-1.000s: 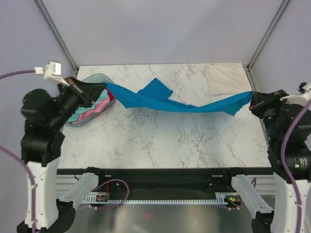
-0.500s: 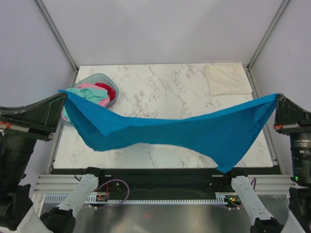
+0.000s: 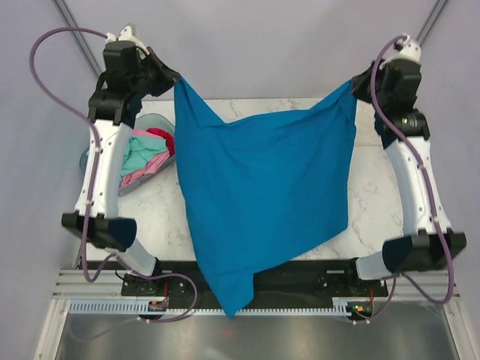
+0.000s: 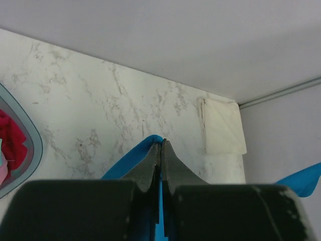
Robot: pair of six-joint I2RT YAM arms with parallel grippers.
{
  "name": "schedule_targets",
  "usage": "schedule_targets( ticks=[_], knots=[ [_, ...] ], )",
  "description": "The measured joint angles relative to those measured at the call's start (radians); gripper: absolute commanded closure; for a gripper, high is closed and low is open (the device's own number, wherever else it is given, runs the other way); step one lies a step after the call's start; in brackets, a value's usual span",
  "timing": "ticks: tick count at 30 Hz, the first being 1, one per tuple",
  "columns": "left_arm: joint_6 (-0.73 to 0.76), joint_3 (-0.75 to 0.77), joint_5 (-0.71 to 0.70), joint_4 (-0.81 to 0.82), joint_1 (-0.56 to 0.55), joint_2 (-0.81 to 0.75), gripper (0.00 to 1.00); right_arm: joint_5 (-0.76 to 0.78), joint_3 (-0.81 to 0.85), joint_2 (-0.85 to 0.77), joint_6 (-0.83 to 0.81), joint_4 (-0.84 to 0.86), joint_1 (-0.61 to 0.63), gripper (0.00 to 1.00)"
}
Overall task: Fold and stack the t-shirts
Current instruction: Flatten the tshirt out
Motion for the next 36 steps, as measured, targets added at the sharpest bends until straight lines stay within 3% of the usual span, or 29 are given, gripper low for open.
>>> schedule_targets(
  ticks=[5, 8, 12, 16, 23, 29, 32, 36],
  knots=[
    [-0.002, 0.227, -0.062, -0.044, 0.002, 0.130, 0.98, -0.164, 0.446, 0.308, -0.002, -0.072, -0.172, 1.00],
    [-0.005, 0.318, -0.071, -0.001, 0.005, 0.088, 0.98, -0.232, 0.571, 0.323, 0.010, -0.075, -0.301, 1.00],
    [-0.020, 0.271, -0.023, 0.090, 0.003, -0.065, 0.98, -0.298, 0.554, 0.223, 0.019, -0.012, -0.409, 1.00],
    [-0.032, 0.072, 0.023, 0.193, 0.005, -0.240, 0.98, -0.363, 0.334, 0.047, 0.019, 0.084, -0.423, 1.00],
    [-0.043, -0.572, 0.069, 0.346, 0.004, -0.523, 0.98, -0.352, -0.146, -0.181, 0.028, 0.139, -0.423, 1.00],
    [-0.043, -1.098, 0.073, 0.287, 0.003, -0.702, 0.98, -0.320, -0.535, -0.359, 0.131, 0.032, -0.423, 1.00],
    [-0.044, -1.264, 0.072, 0.238, 0.003, -0.835, 0.98, -0.241, -0.764, -0.457, 0.209, -0.076, -0.423, 1.00],
    [-0.066, -1.410, 0.085, 0.225, 0.004, -0.924, 0.98, -0.182, -0.905, -0.556, 0.274, -0.181, -0.423, 1.00]
  ],
)
